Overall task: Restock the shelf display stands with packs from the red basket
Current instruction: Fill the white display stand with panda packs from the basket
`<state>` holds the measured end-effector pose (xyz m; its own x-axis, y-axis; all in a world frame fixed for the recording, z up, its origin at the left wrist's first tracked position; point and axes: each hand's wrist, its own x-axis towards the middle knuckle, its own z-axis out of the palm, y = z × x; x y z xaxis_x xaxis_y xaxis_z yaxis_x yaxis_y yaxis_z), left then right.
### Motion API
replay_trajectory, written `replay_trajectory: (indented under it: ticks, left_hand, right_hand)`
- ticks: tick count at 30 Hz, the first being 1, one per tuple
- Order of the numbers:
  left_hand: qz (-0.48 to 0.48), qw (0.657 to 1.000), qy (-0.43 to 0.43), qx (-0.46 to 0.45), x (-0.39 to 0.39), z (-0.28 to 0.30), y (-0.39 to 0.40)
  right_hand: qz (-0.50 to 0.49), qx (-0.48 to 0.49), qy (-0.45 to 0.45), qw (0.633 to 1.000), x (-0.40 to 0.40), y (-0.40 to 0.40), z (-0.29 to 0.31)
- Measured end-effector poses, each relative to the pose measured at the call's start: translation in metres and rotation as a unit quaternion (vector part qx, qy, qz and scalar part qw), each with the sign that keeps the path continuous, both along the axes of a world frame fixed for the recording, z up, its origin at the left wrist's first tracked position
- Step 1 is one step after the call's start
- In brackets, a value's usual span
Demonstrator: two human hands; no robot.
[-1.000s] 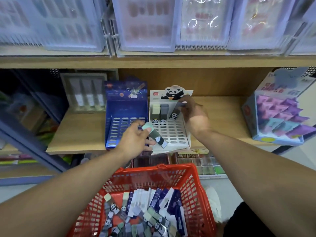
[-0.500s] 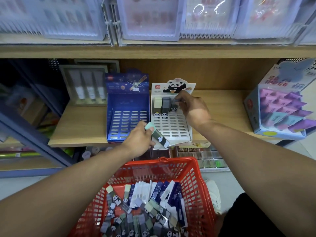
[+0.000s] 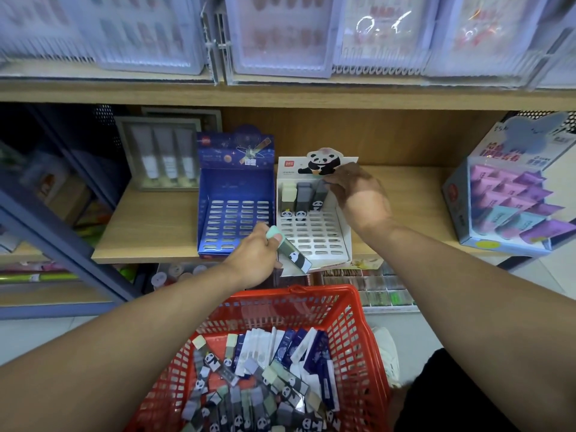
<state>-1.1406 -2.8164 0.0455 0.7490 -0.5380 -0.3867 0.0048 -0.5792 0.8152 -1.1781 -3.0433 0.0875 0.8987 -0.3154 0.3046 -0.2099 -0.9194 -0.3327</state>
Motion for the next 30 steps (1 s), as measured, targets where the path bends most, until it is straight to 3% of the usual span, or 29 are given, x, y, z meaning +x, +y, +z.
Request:
replay_trajectory:
  ticks: [7, 13, 19, 25, 30]
  left_hand:
    - [0.009, 1.000, 0.002, -0.022, 0.001, -0.002, -0.003]
    - [0.004, 1.000, 0.007, -0.017, -0.002, -0.001, -0.005]
    - [0.007, 1.000, 0.006, -0.022, -0.001, -0.004, -0.005]
    - [0.008, 0.999, 0.001, -0.034, -0.002, -0.004, -0.006]
    - [0.023, 0.998, 0.008, -0.064, -0.004, 0.003, -0.006]
  right_hand:
    - [0.002, -0.100, 0.023, 0.995, 0.001, 0.006, -0.002]
    - [-0.044, -0.061, 0.074, 0.994, 0.010, 0.012, 0.001]
    - [-0.062, -0.086, 0.120, 0.987, 0.012, 0.014, 0.003]
    - [-0.090, -0.015, 0.149, 0.985, 0.015, 0.018, 0.007]
    - [-0.103, 0.005, 0.114, 0.988, 0.010, 0.018, 0.009]
